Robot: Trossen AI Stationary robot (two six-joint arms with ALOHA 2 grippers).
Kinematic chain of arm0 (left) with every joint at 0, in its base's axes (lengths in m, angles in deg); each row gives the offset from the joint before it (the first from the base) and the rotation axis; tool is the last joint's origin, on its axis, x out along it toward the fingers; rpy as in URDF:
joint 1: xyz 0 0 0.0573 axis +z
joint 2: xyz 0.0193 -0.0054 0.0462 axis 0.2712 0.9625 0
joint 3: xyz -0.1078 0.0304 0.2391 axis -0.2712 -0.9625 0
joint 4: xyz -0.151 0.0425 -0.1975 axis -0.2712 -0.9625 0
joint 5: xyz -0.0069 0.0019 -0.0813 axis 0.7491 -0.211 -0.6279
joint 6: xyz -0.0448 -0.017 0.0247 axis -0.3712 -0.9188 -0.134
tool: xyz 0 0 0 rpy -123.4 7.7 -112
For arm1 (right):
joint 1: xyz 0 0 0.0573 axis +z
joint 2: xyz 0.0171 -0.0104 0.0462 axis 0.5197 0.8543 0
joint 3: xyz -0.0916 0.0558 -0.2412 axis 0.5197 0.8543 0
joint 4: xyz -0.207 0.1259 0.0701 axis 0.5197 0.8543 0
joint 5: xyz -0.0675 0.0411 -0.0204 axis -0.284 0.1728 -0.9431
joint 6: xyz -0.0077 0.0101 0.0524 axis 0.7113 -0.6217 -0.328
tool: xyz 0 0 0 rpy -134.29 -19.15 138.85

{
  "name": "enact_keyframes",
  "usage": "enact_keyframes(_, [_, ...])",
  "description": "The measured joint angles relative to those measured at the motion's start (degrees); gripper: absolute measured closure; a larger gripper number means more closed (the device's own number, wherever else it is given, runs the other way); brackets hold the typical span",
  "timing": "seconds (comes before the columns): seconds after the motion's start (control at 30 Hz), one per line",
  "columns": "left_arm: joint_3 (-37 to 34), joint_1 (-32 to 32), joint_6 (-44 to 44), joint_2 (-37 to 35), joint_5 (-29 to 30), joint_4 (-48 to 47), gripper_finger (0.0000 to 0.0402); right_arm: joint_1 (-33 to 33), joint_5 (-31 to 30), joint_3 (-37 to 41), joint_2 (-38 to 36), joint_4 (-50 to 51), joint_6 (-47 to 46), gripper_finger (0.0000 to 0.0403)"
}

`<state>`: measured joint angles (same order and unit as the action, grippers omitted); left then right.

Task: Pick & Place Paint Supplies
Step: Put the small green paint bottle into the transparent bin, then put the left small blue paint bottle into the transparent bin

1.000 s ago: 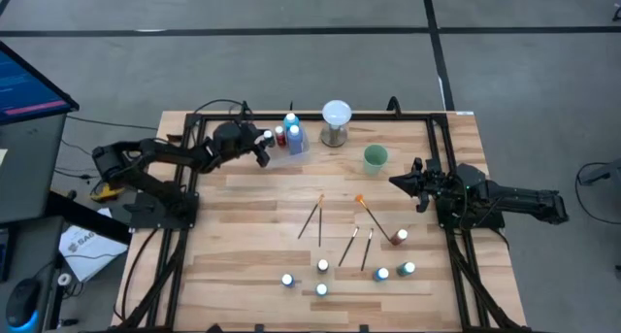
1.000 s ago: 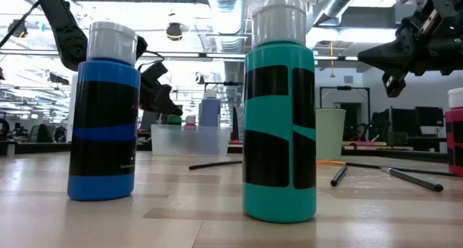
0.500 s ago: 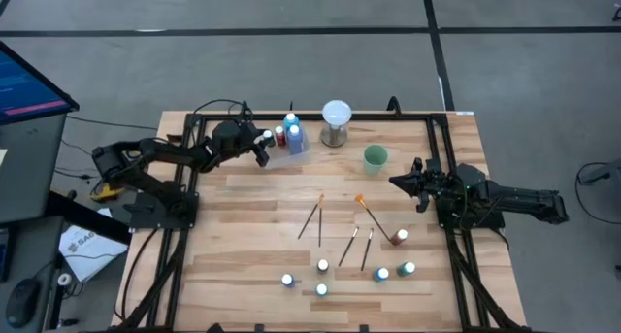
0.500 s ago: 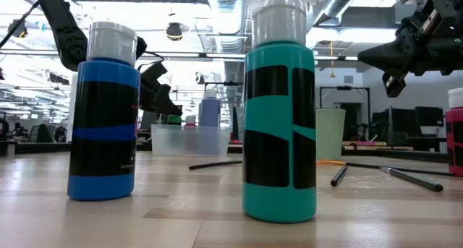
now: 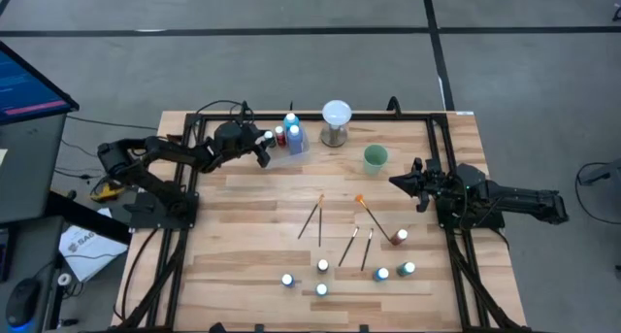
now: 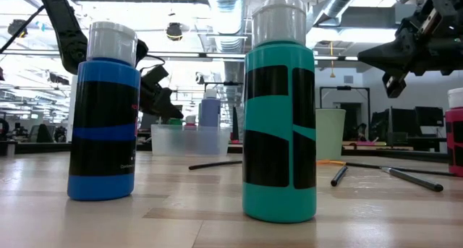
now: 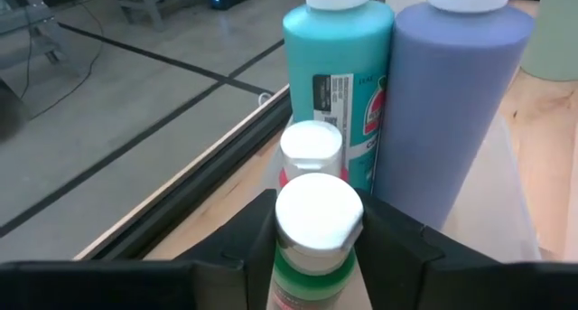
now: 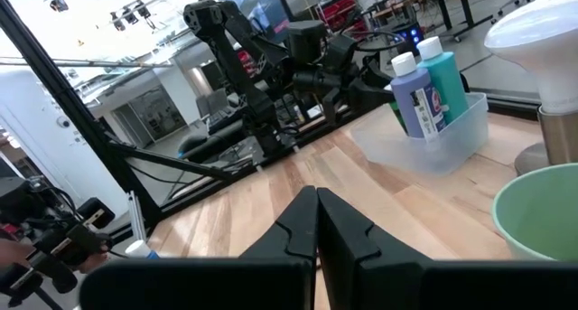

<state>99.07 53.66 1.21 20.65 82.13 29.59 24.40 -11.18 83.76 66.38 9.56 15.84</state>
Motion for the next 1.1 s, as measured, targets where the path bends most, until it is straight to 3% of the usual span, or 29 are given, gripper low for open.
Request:
enact_keyframes(0.37, [0.0,0.0,0.0,0.0,0.0,0.2,0.0267,0.0,0.0,0.0,0.0,0.0,-0.4,0.0403])
enact_keyframes(0.8, [0.0,0.0,0.1,-0.1,0.0,0.4,0.0222,0.0,0.0,0.0,0.0,0.0,-0.4,0.0403])
enact_keyframes(1.1, [0.0,-0.1,0.2,-9.2,0.0,-1.7,0.0178,0.0,0.0,0.0,0.0,0.0,-0.4,0.0403])
